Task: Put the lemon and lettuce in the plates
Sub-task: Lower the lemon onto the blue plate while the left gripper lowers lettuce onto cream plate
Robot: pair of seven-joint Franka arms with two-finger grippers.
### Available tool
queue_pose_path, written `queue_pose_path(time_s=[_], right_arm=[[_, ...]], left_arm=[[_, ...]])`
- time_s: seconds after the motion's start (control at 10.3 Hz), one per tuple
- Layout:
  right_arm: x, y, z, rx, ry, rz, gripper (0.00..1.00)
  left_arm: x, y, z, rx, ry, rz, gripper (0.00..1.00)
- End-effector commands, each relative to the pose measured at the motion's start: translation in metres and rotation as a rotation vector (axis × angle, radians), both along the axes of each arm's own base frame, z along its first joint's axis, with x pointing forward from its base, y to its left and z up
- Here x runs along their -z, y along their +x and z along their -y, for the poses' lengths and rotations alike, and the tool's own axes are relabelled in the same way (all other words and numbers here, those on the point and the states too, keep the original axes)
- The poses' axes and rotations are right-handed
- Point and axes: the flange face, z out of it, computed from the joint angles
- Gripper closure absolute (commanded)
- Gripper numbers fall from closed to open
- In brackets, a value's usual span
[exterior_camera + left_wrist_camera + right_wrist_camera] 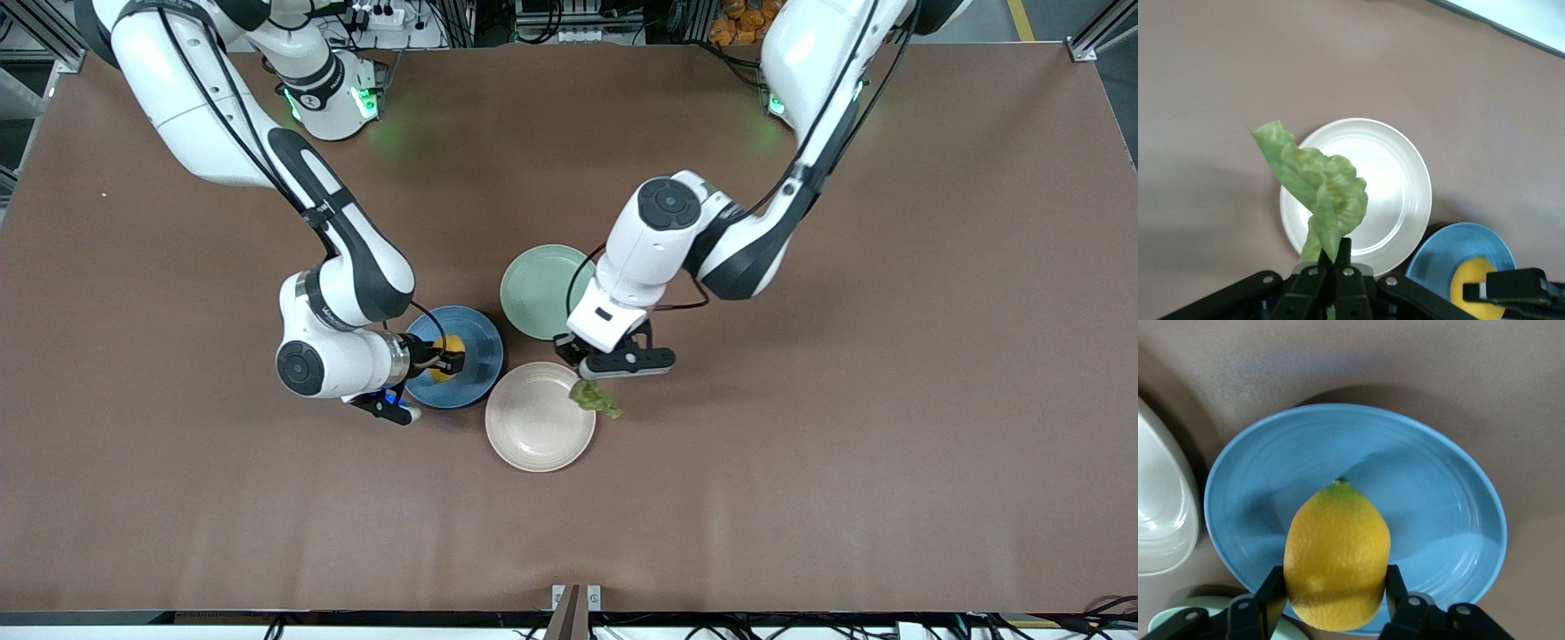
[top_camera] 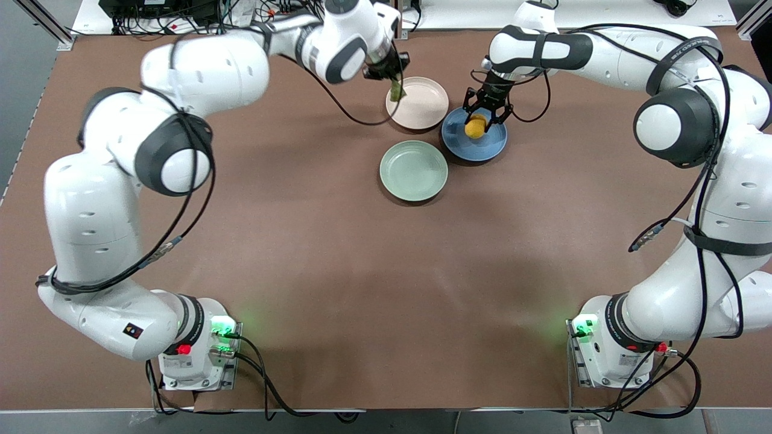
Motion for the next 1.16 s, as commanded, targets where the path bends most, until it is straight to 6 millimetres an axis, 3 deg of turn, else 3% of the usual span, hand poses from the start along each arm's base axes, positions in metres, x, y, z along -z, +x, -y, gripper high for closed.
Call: queue_pose_path(time_s=[0.0,0.1,0.19,0.39,0.48,0.58,0.68,0.87,0.97,1.06], right_arm=[[-0.017,0.009,0.0,0.005,0.016,0.024,0.0],[-0.028,0.013,0.009,0.014,0.019,0.029,0.0],[-0.055,0.022,0.024,0.02,0.019,0.027,0.0],[-0.144,0.04,0.071,0.01,-0.012,0.04,0.0],[-0.182,0.043,0.085,-0.075,-0.137,0.096,0.0],[-0.211,0.04,0.1,-0.14,-0.206,0.127,0.0],[-0.243,0.037,0.121,-0.199,-0.204,0.177,0.0],[-0.297,0.027,0.179,-0.322,-0.196,0.247,0.0],[-0.317,0.017,0.209,-0.374,-0.193,0.242,0.0],[-0.336,0.008,0.224,-0.433,-0.179,0.257,0.0]], left_arm=[[0.037,0.01,0.004,-0.028,-0.048,0.003,1.0],[0.041,0.01,0.004,-0.028,-0.045,-0.002,1.0],[0.047,0.009,0.005,-0.027,-0.042,-0.008,1.0],[0.057,-0.005,0.022,-0.016,-0.062,-0.009,1.0],[0.059,-0.007,0.023,-0.013,-0.058,-0.01,0.96],[0.064,-0.008,0.022,-0.011,-0.053,-0.015,0.01],[0.061,-0.008,0.023,-0.008,-0.051,-0.01,0.0],[0.033,0.002,0.011,-0.01,-0.034,0.008,0.0],[0.008,0.003,0.009,-0.004,-0.014,0.007,0.0],[-0.022,0.004,0.003,-0.007,0.009,0.002,0.0]])
